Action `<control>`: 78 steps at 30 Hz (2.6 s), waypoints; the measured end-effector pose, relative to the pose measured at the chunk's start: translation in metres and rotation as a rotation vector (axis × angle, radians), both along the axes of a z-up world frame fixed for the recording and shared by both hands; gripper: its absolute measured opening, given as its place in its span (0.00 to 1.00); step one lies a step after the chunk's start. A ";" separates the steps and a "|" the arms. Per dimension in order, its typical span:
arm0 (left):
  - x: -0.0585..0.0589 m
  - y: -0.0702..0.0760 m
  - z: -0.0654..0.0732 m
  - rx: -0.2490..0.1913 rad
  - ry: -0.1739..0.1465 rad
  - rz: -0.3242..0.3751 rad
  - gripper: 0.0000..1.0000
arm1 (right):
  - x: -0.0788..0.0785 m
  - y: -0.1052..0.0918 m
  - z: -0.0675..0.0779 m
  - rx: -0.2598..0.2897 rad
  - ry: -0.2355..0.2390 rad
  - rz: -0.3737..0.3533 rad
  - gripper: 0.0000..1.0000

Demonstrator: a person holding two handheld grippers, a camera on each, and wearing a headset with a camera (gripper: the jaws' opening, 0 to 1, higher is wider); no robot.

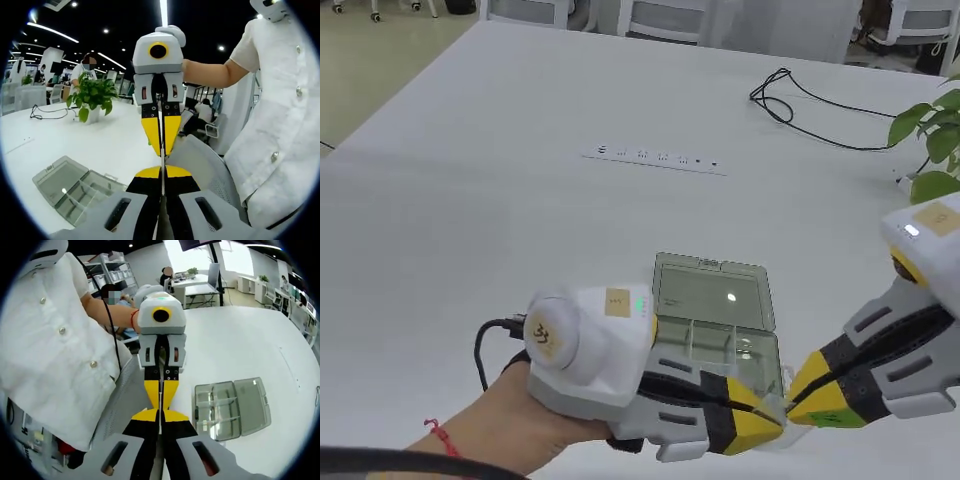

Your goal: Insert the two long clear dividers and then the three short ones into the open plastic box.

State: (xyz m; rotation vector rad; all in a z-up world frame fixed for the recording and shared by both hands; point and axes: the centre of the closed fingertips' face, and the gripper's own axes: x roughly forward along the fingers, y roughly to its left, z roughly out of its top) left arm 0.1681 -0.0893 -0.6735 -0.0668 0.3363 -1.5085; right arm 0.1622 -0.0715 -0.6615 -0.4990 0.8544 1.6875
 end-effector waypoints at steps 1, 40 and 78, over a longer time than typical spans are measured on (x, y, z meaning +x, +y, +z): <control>0.000 0.000 0.000 -0.001 0.001 0.000 0.00 | 0.000 0.000 0.000 0.001 0.002 -0.001 0.03; 0.015 0.019 -0.009 0.036 -0.009 0.080 0.05 | 0.017 -0.006 -0.001 -0.005 -0.053 -0.017 0.03; 0.052 0.087 -0.047 0.151 -0.015 0.325 0.62 | 0.080 -0.023 -0.039 -0.154 -0.195 -0.042 0.03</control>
